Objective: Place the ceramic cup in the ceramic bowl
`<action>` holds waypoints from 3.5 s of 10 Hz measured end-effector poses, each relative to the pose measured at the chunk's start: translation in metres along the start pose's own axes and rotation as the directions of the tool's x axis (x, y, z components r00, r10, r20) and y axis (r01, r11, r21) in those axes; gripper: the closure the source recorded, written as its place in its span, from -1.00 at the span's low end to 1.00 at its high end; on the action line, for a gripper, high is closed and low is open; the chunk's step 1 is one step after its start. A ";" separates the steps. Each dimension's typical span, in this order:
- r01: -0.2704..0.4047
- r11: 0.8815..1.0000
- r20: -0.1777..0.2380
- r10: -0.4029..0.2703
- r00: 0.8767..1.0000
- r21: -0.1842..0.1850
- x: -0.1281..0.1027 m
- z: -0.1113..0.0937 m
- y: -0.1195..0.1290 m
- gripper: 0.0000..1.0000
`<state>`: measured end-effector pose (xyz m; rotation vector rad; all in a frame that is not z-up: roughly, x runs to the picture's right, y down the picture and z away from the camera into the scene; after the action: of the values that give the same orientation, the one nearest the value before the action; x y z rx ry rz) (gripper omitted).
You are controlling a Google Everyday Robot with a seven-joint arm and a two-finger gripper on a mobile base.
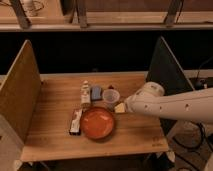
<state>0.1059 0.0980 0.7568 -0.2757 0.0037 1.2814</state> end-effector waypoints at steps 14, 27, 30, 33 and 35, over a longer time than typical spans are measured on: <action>-0.024 0.997 0.302 0.002 0.953 0.068 -0.146 0.011 -0.003 -0.47; -0.148 0.988 0.065 0.146 0.987 0.039 -0.093 0.077 -0.026 -0.47; -0.196 0.980 0.015 0.196 0.981 0.020 -0.083 0.097 -0.018 -0.42; -0.214 0.977 -0.018 0.214 0.977 -0.012 -0.079 0.106 -0.006 0.19; -0.227 0.974 -0.024 0.227 0.974 -0.023 -0.080 0.107 -0.007 0.57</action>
<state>0.0735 0.0421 0.8742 -0.3183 0.0382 1.5067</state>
